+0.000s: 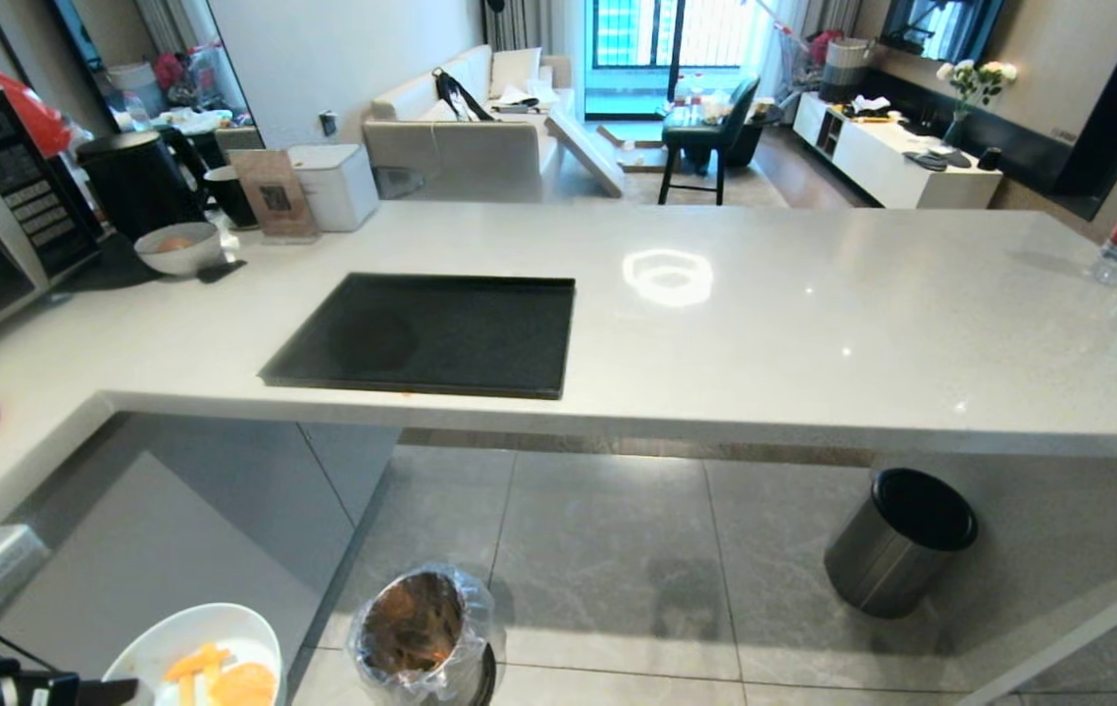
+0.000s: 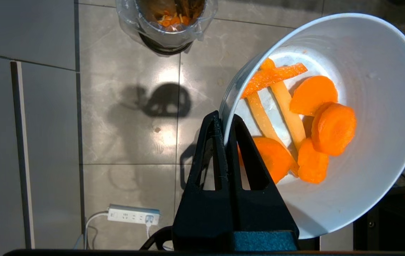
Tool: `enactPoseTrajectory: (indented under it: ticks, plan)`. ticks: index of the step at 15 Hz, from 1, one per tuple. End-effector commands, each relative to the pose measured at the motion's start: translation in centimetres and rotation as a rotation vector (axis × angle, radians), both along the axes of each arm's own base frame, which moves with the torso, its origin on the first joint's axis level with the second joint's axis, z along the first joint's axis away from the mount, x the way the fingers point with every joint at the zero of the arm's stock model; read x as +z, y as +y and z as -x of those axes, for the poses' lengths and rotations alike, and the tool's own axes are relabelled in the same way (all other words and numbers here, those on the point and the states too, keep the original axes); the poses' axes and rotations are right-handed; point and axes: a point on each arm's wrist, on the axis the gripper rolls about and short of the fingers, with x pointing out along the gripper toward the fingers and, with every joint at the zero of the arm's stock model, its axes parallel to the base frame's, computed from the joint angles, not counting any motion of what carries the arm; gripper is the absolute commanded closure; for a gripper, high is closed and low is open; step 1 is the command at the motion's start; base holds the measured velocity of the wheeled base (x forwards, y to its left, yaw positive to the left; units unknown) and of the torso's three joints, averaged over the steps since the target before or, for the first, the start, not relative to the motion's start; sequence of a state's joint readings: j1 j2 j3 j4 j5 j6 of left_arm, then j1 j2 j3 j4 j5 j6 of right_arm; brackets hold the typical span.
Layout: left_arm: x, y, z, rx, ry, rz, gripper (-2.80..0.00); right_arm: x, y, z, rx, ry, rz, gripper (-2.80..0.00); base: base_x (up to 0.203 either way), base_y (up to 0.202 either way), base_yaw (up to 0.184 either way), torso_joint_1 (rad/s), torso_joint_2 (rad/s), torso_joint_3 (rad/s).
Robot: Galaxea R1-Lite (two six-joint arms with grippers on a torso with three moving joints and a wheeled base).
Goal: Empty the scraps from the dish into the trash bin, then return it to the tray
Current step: Move the bowl over the trash can
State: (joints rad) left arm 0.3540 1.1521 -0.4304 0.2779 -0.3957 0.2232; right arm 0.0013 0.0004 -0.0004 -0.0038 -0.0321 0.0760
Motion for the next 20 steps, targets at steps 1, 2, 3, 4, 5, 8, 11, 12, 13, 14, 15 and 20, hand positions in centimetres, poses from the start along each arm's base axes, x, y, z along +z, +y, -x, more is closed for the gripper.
enactPoseTrajectory:
  ticks: [1, 2, 3, 4, 5, 8, 11, 12, 13, 14, 15, 20]
  plan:
    - [-0.03, -0.01, 0.02, -0.003, 0.001, 0.001, 0.0, 0.02, 0.0, -0.01, 0.0, 0.0, -0.001, 0.0, 0.0, 0.0, 0.0, -0.192, 0.56, 0.363]
    - [-0.06, -0.05, 0.03, -0.006, 0.002, 0.001, 0.0, 0.0, 0.0, -0.01, 0.0, 0.001, -0.001, 0.0, 0.0, 0.0, 0.0, -0.173, 0.55, 0.358]
    - [-0.1, -0.12, 0.04, -0.011, 0.004, 0.002, 0.0, 0.0, 0.0, -0.01, 0.0, 0.001, -0.001, 0.0, 0.0, 0.0, 0.0, -0.173, 0.54, 0.367]
    - [-0.1, -0.12, 0.03, -0.012, 0.004, 0.003, 0.0, 0.0, 0.0, -0.01, 0.0, 0.001, -0.001, 0.0, 0.0, 0.0, 0.0, -0.164, 0.53, 0.359]
    - [-0.15, -0.13, 0.04, -0.013, 0.006, 0.005, 0.0, 0.0, 0.0, -0.01, 0.0, 0.001, -0.001, 0.0, 0.0, 0.0, 0.0, -0.154, 0.53, 0.373]
    - [-0.34, -0.14, 0.06, -0.014, 0.014, 0.009, 0.0, 0.03, 0.0, 0.0, 0.0, 0.0, -0.001, 0.0, 0.0, 0.0, 0.0, -0.127, 0.49, 0.365]
    - [-0.48, -0.17, 0.14, -0.025, 0.017, 0.003, 0.0, 0.04, 0.0, 0.0, 0.0, -0.001, -0.001, 0.0, 0.0, 0.0, 0.0, -0.104, 0.48, 0.378]
    - [-0.48, -0.17, 0.14, -0.025, 0.017, 0.003, 0.0, 0.0, 0.0, -0.01, 0.0, 0.001, -0.001, 0.0, 0.0, 0.0, 0.0, -0.081, 0.47, 0.39]
    - [-0.48, -0.18, 0.14, -0.026, 0.017, 0.004, 0.0, 0.04, 0.0, 0.0, 0.0, -0.001, -0.001, 0.0, 0.0, 0.0, 0.0, -0.067, 0.47, 0.391]
    - [-0.52, -0.19, 0.17, -0.026, 0.019, 0.005, 0.0, 0.04, 0.0, 0.0, 0.0, -0.001, -0.001, 0.0, 0.0, 0.0, 0.0, -0.041, 0.45, 0.393]
    - [-0.48, -0.18, 0.15, -0.026, 0.018, 0.005, 0.0, 0.01, 0.0, -0.01, 0.0, 0.0, -0.001, 0.0, 0.0, 0.0, 0.0, -0.038, 0.46, 0.4]
    - [-0.42, -0.17, 0.14, -0.025, 0.014, 0.002, 0.0, 0.0, 0.0, -0.01, 0.0, 0.001, -0.001, 0.0, 0.0, 0.0, 0.0, -0.01, 0.43, 0.426]
